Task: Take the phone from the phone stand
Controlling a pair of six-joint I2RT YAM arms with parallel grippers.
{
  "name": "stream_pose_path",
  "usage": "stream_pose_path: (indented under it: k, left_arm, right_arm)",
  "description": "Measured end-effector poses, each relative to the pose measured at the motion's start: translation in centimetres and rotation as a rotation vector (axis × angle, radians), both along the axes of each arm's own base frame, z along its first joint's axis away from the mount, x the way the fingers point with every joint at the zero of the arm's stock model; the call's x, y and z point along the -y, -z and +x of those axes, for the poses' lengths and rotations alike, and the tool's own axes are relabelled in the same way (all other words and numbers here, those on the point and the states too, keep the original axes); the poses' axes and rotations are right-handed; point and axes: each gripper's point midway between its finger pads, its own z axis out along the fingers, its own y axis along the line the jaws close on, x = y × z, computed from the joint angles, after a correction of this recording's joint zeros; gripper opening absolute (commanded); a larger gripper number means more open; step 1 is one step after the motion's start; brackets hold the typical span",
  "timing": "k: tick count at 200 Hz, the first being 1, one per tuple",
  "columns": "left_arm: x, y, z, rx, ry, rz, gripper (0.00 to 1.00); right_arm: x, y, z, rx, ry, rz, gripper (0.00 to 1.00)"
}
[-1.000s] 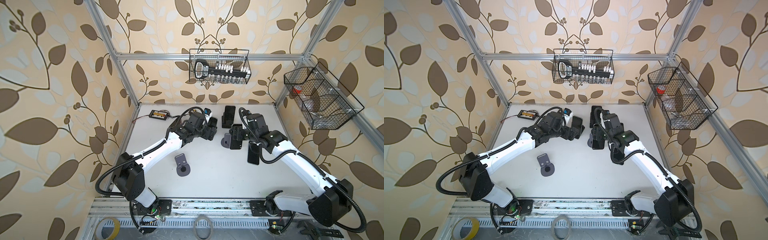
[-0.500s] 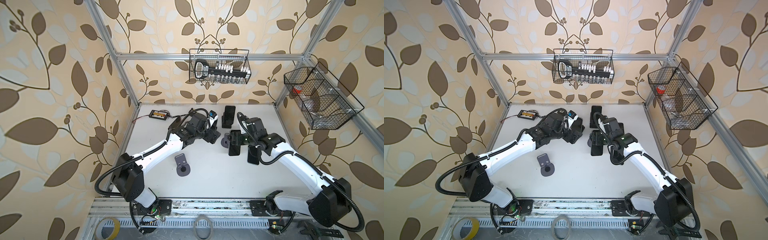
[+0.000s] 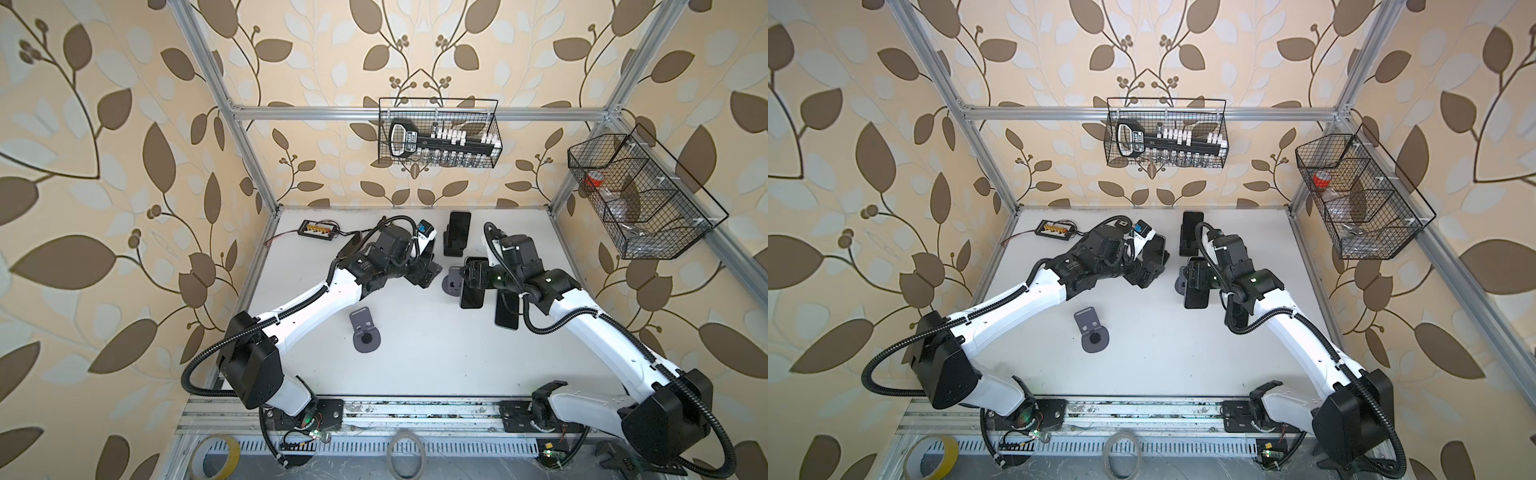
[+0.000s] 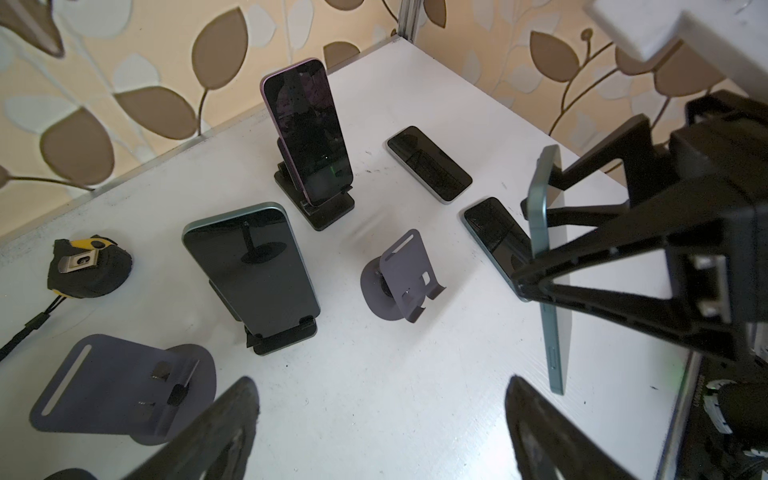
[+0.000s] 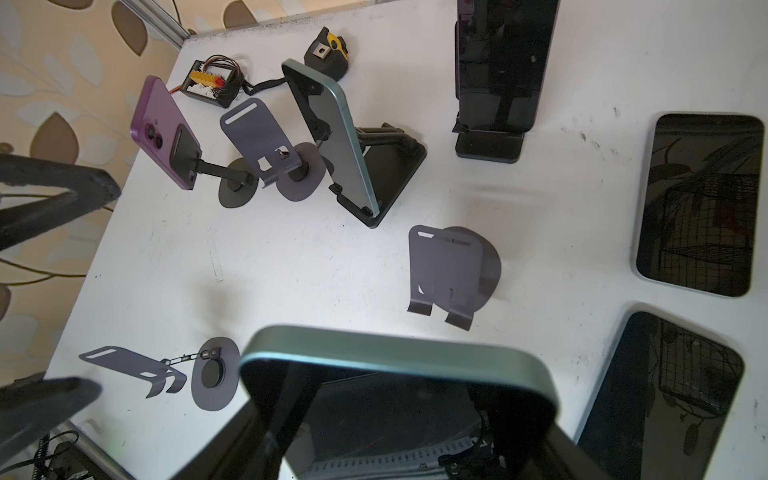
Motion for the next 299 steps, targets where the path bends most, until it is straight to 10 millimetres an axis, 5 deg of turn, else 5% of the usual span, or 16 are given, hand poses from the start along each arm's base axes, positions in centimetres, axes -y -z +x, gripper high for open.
stream_pose_path:
  k: [65,121,173,248,299]
  left_arm:
    - [-2.0,-3.1,-2.3,0.051,-0.001,-0.042,0.93]
    - [-3.1,-3.6,-3.6,0.077,-0.004,-0.055,0.93]
    - [-4.4,-6.2,-4.5,0.168,-0.018,-0.066,0.94]
    - [-4.7,-7.6,-5.3,0.205,-0.017,-0.081,0.94]
    - [-4.4,-7.7,-5.6,0.217,0.0,-0.073,0.94]
  right_arm:
    - [-0.1,-0.6,-0.8,0.01,-0.024,0.015,0.51]
    - [0.0,-1.2,-2.2,0.024,-0.038,0.037,0.51]
    - [0.6,0.1,-3.5,-0.048,-0.034,0.014,0.5]
    - [2.0,7.2,-7.2,-0.256,0.016,-0.022,0.5]
    - [3.2,10.8,-7.5,-0.368,0.069,-0.056,0.5]
